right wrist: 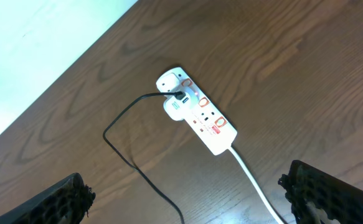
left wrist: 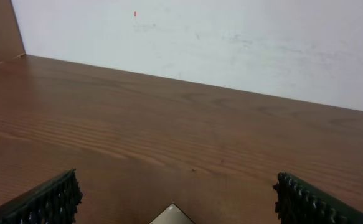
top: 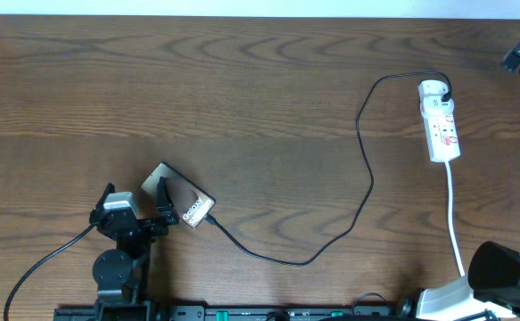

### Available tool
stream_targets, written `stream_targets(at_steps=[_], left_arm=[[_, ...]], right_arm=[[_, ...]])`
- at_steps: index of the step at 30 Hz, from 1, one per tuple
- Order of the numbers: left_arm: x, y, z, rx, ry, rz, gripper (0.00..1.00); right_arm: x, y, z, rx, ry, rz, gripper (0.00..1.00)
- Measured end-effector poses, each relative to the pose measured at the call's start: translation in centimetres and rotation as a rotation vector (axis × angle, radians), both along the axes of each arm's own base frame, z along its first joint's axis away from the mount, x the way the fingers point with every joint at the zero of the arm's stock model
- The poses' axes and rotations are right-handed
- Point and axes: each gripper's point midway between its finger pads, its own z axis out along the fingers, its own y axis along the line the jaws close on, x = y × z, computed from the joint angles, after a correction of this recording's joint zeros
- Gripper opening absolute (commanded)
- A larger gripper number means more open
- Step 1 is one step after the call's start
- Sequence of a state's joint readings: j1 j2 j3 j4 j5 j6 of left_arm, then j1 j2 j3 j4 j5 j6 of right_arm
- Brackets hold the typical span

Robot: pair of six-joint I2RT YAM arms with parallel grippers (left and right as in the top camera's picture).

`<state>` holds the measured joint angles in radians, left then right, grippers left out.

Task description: Plug charger to phone and switch on socket

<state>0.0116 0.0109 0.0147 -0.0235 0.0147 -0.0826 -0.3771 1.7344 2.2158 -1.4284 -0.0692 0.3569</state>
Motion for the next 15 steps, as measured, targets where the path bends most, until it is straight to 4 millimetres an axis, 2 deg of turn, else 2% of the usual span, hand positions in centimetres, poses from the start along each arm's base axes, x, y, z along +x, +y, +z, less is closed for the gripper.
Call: stream_targets(at_steps=[12,15], left_arm=[[0.0,0.1,0.0,0.000,0.000,0.003,0.98],[0.0,0.1,0.0,0.000,0.000,0.004,0.98]], right_arm=[[0.9,-0.4,0.7,-0.014,-0.044,-0.037,0.99],[2.2,0.4,0.6,-0.023,-0.077,-0.040,0.99]])
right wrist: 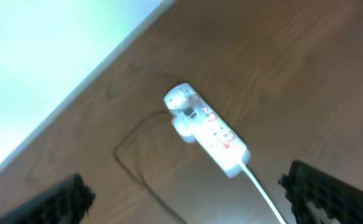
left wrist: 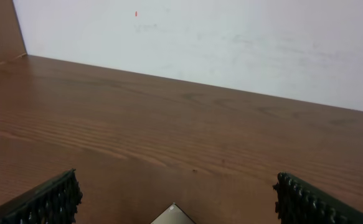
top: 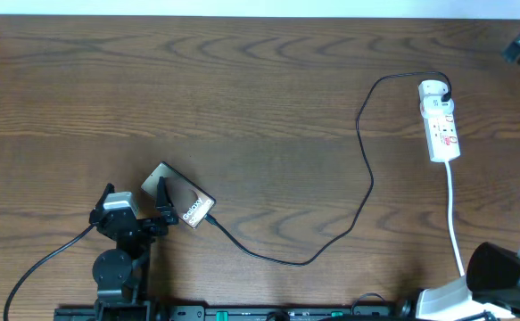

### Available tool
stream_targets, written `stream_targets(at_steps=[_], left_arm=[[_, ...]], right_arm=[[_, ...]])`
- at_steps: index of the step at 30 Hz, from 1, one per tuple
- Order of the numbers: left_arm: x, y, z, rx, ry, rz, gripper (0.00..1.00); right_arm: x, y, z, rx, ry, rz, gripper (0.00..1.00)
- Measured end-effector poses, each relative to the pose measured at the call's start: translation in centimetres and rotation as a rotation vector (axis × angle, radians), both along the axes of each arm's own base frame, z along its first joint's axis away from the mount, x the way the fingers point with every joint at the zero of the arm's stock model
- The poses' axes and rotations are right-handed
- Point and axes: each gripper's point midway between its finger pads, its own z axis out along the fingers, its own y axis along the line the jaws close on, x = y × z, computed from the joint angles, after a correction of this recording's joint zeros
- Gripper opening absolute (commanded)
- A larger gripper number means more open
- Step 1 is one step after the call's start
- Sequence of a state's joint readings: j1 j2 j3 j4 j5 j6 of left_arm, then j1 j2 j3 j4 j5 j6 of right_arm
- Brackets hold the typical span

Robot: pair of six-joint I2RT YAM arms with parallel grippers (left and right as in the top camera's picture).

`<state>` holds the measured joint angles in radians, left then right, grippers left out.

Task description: Plug charger to phone and switch on socket

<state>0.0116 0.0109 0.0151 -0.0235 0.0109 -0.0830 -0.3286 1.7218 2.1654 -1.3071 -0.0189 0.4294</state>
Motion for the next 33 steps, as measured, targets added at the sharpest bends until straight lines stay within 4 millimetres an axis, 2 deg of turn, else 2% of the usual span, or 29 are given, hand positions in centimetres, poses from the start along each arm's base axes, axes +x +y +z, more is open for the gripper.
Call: stream_targets(at_steps=[3,7,10,11,13,19,26,28,33], left_arm=[[0.0,0.0,0.0,0.000,0.000,0.003,0.98],[0.0,0.1,0.1,0.000,0.000,0.005,0.98],[0.0,0.2,0.1,0.000,0.000,0.010,0.98],[0.0,0.2,0.1,-0.001,-0.001,0.010,0.98],[0.0,0.2,0.1,-0.002,0.001,0.011,0.98],[0.0,0.2,0.1,-0.002,0.000,0.014,0.98],[0.0,0.2,0.1,-0.002,0.000,0.014,0.97],[0.0,0.3,0.1,-0.002,0.000,0.015,0.98],[-0.1,0.3,0.1,-0.002,0.001,0.016,0.98]], right_arm=[[2.2,1.8,-0.1,-0.040,-0.073,0.033,0.99],[4.4,6.6,-0.9,-0.101,-0.195,0.120,0.99],[4.4,9.8,-2.0,-0.136,-0.287,0.167,0.99],[3.9,10.5,-2.6,-0.140,-0.293,0.180,0.99],[3.8,11.8,-2.8,-0.156,-0.411,0.192,0.99],[0.4,13.7,-6.4,-0.190,-0.652,0.229,0.99],[-5.5,13.4,-13.1,-0.332,-0.687,0.315,0.99],[-6.9,13.3,-14.2,-0.369,-0.686,0.335,0.99],[-9.7,13.0,-14.8,-0.428,-0.739,0.350,0.99]])
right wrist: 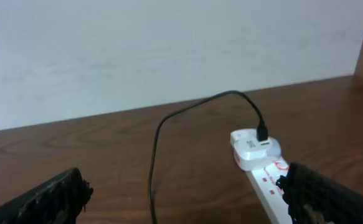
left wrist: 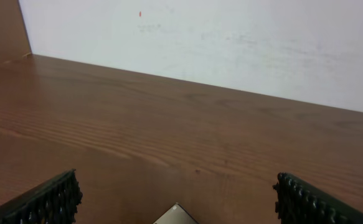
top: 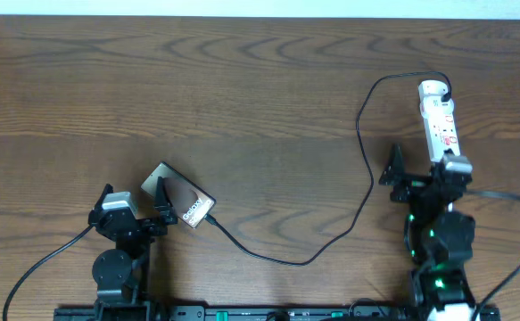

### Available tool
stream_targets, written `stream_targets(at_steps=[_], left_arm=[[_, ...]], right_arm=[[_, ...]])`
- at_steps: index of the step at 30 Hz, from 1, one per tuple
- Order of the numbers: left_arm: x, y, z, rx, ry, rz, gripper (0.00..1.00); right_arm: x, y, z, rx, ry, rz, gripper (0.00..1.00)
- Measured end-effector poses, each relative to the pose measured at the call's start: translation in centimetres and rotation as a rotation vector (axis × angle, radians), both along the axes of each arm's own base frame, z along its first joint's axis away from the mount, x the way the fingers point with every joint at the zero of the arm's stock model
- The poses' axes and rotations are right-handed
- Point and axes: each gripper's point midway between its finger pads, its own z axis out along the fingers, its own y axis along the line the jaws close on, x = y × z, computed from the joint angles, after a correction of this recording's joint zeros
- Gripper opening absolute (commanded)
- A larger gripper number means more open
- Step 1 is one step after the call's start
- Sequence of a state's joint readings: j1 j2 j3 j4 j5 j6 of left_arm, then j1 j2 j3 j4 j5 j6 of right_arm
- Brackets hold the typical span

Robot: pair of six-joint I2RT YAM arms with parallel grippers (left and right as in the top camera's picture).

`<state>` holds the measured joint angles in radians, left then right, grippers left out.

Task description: Plug charger to phone and switch on socket

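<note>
The phone [top: 179, 201] lies screen-down at the table's front left, and its tip [left wrist: 176, 214] shows between my left fingers. A black cable [top: 367, 178] runs from the phone's right end to the white charger [right wrist: 253, 146] plugged into the white power strip [top: 441, 125]. My left gripper [top: 136, 200] sits open just left of the phone. My right gripper [top: 423, 171] stands open just in front of the strip's near end, facing it; the strip [right wrist: 269, 183] lies beside its right finger [right wrist: 327, 196]. The switches are too small to read.
The wooden table [top: 242, 98] ends at a white wall at the back. The strip's white lead runs toward the front edge under my right arm [top: 438, 241]. A slack loop of the black cable [right wrist: 155, 155] lies at mid-table.
My right gripper was at the far right corner, high above the strip. Now it sits low near the front right, just in front of the strip, still open. My left gripper and the phone have not moved.
At first my right gripper hung open high at the back right, looking down on the strip and charger. A moment later it was still near that corner, its view blurred. Now it rests low in front of the strip. The left gripper stayed open beside the phone throughout.
</note>
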<state>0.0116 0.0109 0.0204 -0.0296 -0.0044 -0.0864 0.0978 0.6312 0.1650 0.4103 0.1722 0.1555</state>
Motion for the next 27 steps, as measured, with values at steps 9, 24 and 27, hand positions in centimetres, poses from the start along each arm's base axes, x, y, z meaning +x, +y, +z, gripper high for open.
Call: stream_targets(at_steps=[9,24,27], left_arm=[[0.0,0.0,0.0,0.000,0.000,0.000,0.98],[0.0,0.0,0.0,0.001,0.000,0.002,0.98],[0.0,0.0,0.0,0.001,0.000,0.002,0.98]], right_arm=[[-2.9,0.7,-3.7,-0.021,0.013,0.061,0.99],[-5.0,0.8,-4.4,-0.039,0.029,0.097,0.99],[-5.1,1.0,-4.3,-0.038,0.022,0.106,0.99]])
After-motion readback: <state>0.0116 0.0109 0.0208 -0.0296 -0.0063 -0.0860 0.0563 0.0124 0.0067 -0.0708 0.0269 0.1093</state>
